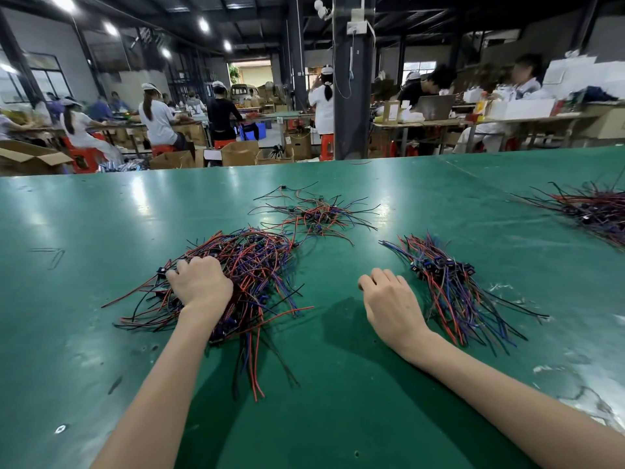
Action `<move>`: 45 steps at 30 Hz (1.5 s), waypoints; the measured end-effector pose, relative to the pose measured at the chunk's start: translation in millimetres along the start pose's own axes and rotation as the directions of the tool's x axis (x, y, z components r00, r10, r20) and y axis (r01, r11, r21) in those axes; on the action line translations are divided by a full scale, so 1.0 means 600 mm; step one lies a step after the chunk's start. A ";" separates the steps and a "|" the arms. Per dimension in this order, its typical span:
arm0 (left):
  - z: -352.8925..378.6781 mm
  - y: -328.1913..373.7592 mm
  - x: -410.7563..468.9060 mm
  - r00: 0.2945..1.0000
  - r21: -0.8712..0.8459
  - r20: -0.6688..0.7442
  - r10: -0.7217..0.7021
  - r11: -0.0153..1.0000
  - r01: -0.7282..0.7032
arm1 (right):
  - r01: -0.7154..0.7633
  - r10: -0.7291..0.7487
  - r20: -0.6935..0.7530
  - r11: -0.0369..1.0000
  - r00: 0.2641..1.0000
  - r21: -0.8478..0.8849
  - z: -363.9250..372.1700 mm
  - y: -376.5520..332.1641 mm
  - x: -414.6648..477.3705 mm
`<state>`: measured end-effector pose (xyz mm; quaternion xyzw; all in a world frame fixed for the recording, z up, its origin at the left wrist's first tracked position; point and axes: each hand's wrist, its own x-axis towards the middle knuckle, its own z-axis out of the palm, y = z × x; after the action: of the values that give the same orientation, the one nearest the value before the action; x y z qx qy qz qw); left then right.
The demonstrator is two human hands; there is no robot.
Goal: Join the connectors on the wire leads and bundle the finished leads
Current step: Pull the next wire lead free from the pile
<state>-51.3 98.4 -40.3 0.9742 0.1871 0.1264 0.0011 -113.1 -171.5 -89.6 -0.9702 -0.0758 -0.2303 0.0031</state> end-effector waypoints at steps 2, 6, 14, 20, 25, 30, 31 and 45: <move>-0.001 -0.007 0.005 0.999 -0.064 -0.039 -0.007 0.998 0.005 | -0.002 0.002 -0.013 1.000 1.000 0.021 0.003 0.002 0.001; -0.016 -0.006 0.003 0.974 -0.244 -0.227 -0.005 0.968 -0.052 | 0.003 -0.002 -0.016 1.000 1.000 0.028 0.006 0.002 0.003; -0.065 0.053 -0.011 0.833 -0.582 -0.550 0.057 0.690 -0.431 | 0.012 -0.009 -0.024 0.991 1.000 0.133 0.005 0.006 0.003; -0.070 0.087 -0.022 0.929 -0.886 -0.370 -0.004 0.304 -0.351 | 0.014 -0.008 -0.037 0.987 0.999 0.162 0.005 0.006 0.005; -0.065 0.114 -0.064 0.966 -0.981 -0.147 0.211 -0.157 -0.115 | -0.001 0.019 -0.071 0.969 0.997 0.247 -0.004 0.004 0.006; -0.088 0.136 -0.100 0.918 -0.868 -0.096 0.385 -0.483 0.112 | -0.022 0.070 -0.119 0.931 0.990 0.364 -0.020 0.003 0.006; -0.093 0.138 -0.103 0.900 -0.825 -0.083 0.427 -0.536 0.179 | -0.040 0.096 -0.120 0.913 0.988 0.405 -0.022 0.002 0.005; -0.065 0.148 -0.123 0.480 -0.103 0.360 0.800 -0.477 0.873 | -0.371 0.286 0.349 0.025 0.892 0.928 -0.048 0.009 0.015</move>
<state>-94.9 -12.6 -16.6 0.1706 0.0468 -0.3035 0.9363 -117.2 -176.5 -59.7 -0.7166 0.0167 -0.0825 0.6924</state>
